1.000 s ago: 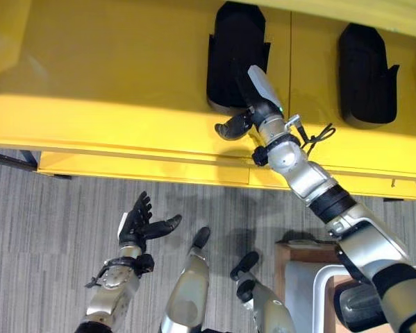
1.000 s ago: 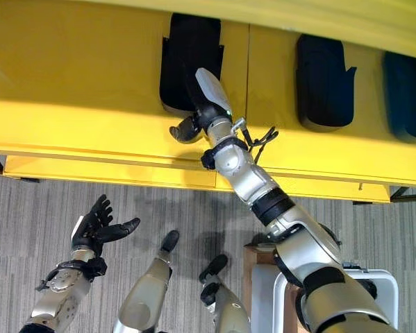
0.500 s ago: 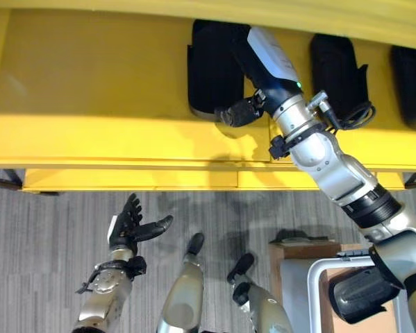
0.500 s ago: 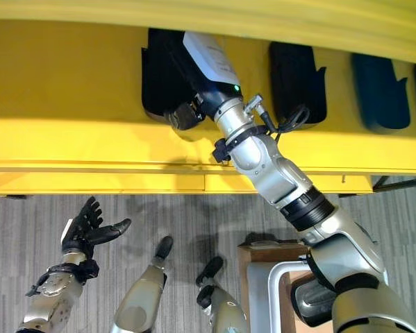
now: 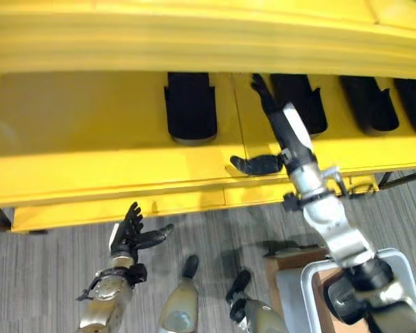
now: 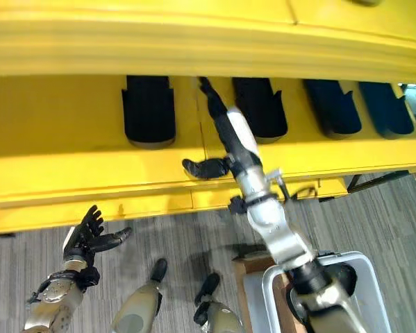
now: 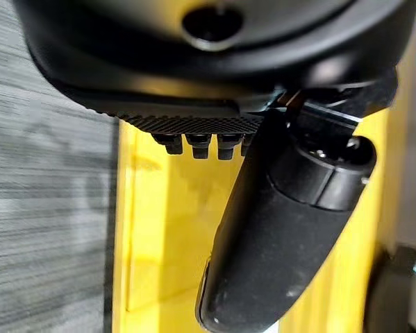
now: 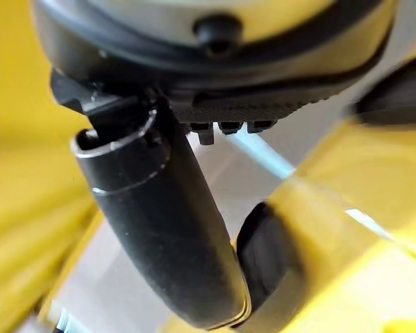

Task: Move parts from the plastic box to the shelf.

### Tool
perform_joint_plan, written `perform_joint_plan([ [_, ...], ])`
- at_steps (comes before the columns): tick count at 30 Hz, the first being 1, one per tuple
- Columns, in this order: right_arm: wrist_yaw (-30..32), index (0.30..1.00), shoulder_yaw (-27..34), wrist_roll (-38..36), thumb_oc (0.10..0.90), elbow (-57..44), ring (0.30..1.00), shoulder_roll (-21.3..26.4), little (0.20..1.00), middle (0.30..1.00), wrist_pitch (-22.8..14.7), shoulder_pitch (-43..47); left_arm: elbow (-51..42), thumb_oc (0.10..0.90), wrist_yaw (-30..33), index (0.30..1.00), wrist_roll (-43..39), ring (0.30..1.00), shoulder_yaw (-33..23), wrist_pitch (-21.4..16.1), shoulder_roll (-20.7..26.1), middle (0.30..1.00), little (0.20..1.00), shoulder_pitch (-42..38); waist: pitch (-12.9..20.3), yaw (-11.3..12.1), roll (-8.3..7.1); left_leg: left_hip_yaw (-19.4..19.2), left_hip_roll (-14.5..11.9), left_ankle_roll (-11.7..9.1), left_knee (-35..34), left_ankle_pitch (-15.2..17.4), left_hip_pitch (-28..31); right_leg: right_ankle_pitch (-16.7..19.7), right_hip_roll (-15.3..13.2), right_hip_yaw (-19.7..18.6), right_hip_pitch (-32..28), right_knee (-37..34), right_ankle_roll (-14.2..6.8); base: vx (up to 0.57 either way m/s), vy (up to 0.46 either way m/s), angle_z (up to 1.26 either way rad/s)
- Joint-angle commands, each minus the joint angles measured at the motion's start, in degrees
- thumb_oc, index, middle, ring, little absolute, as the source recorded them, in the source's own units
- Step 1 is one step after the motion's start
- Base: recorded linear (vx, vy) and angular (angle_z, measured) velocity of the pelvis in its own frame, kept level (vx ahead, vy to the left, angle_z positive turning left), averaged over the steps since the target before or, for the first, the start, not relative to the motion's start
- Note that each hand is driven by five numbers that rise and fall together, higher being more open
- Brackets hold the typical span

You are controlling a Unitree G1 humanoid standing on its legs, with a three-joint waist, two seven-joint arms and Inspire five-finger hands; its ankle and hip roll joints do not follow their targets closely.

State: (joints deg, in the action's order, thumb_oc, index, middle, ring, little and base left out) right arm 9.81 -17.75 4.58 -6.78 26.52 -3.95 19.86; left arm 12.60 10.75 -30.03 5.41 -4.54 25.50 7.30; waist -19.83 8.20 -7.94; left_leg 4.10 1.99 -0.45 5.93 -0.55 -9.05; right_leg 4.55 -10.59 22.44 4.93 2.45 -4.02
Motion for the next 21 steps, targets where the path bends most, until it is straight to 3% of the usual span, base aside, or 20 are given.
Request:
perform_joint_plan([
  [1, 0.98, 1.000, 1.58, -2.68, 0.900, -4.93, 1.000, 0.68, 1.000, 1.000, -6.10, 2.84, -3.19, 0.900, -1.12, 1.000, 3.75, 1.000, -0.12, -3.95, 0.92, 1.000, 1.000, 1.42, 8.74, -1.39, 0.12, -6.45, -1.05, 1.99, -3.14, 3.05, 5.32, 4.48, -4.50, -1.40, 0.20, 0.75, -7.82, 0.03, 0.091, -0.44],
  [8, -0.08, 1.000, 2.55, -3.88, 0.900, -6.45, 1.000, -0.41, 1.000, 1.000, -6.38, -2.95, -3.75, 0.900, -1.50, 1.000, 5.73, 1.000, 0.41, -4.37, 0.38, 1.000, 1.000, 1.25, 9.98, -5.07, 1.02, -10.37, 0.78, 3.51, -4.66, 3.95, 8.74, 8.05, -6.34, -5.29, 1.34, 1.88, -9.61, 0.00, 0.154, -0.38],
  [10, -0.18, 1.000, 2.95, -3.50, 0.900, -7.09, 1.000, -0.67, 1.000, 1.000, -6.20, -4.13, -4.82, 0.900, -1.79, 1.000, 6.92, 1.000, 1.00, -4.66, 0.34, 1.000, 1.000, 0.81, 10.08, -6.86, 1.20, -12.39, 1.40, 4.12, -5.67, 4.21, 10.32, 10.08, -6.73, -8.36, 2.67, 2.14, -10.16, -0.03, 0.165, -0.51],
  [15, 0.50, 1.000, 3.15, -2.79, 0.900, -7.30, 1.000, -1.44, 1.000, 1.000, -6.13, -3.99, -5.17, 0.900, -1.21, 1.000, 7.67, 1.000, 1.28, -4.81, 0.45, 1.000, 1.000, -0.03, 9.37, -8.05, 1.35, -15.23, 1.16, 4.87, -5.77, 4.39, 11.47, 11.50, -6.41, -10.77, 4.88, 3.35, -10.45, -0.06, 0.077, -0.63],
  [16, 0.90, 1.000, 2.50, -2.05, 0.900, -6.84, 1.000, -1.90, 1.000, 1.000, -6.00, -2.92, -5.37, 0.900, -0.86, 1.000, 7.53, 1.000, 1.03, -4.71, 0.26, 1.000, 1.000, -0.10, 8.58, -7.36, 2.50, -17.96, -0.15, 4.99, -5.54, 4.57, 12.17, 8.40, -7.92, -5.01, 4.80, 6.49, -9.70, -0.10, 0.063, -0.73],
  [17, 0.91, 1.000, 2.50, -2.05, 0.900, -6.83, 1.000, -1.91, 1.000, 1.000, -6.00, -2.84, -5.36, 0.900, -0.86, 1.000, 7.53, 1.000, 1.00, -4.70, 0.26, 1.000, 1.000, -0.15, 8.59, -7.41, 2.36, -17.97, -0.01, 5.02, -5.55, 4.35, 12.00, 8.51, -8.06, -5.04, 4.97, 6.49, -9.66, -0.21, 0.118, -0.66],
  [18, 1.16, 1.000, 2.35, -1.89, 0.900, -6.72, 1.000, -2.05, 1.000, 1.000, -6.06, -2.42, -5.45, 0.900, -0.80, 1.000, 7.23, 1.000, 0.80, -4.48, -0.14, 1.000, 1.000, 0.15, 8.52, -6.66, 3.33, -20.82, -1.16, 4.98, -5.97, 4.04, 12.27, 5.27, -10.10, 1.84, 3.59, 10.49, -8.49, -0.12, 0.052, -0.83],
  [19, 1.17, 1.000, 2.33, -1.89, 0.900, -6.73, 1.000, -2.03, 1.000, 1.000, -6.05, -2.42, -5.46, 0.900, -0.80, 1.000, 7.23, 1.000, 0.80, -4.47, -0.16, 1.000, 1.000, 0.16, 8.44, -6.76, 3.32, -20.71, -1.12, 4.97, -6.02, 4.02, 12.38, 5.06, -10.21, 1.91, 3.55, 10.75, -8.49, -0.09, 0.084, -0.88],
  [21, 1.02, 1.000, 2.00, -1.60, 0.900, -6.37, 1.000, -2.22, 1.000, 1.000, -5.85, -1.39, -5.74, 0.900, -0.97, 1.000, 7.11, 1.000, 0.51, -4.31, -0.32, 1.000, 1.000, 0.89, 9.13, -5.61, 4.00, -22.66, -1.86, 4.85, -6.48, 4.88, 12.90, 2.98, -12.46, 7.08, 1.52, 14.64, -9.20, -0.03, 0.017, -0.91],
])
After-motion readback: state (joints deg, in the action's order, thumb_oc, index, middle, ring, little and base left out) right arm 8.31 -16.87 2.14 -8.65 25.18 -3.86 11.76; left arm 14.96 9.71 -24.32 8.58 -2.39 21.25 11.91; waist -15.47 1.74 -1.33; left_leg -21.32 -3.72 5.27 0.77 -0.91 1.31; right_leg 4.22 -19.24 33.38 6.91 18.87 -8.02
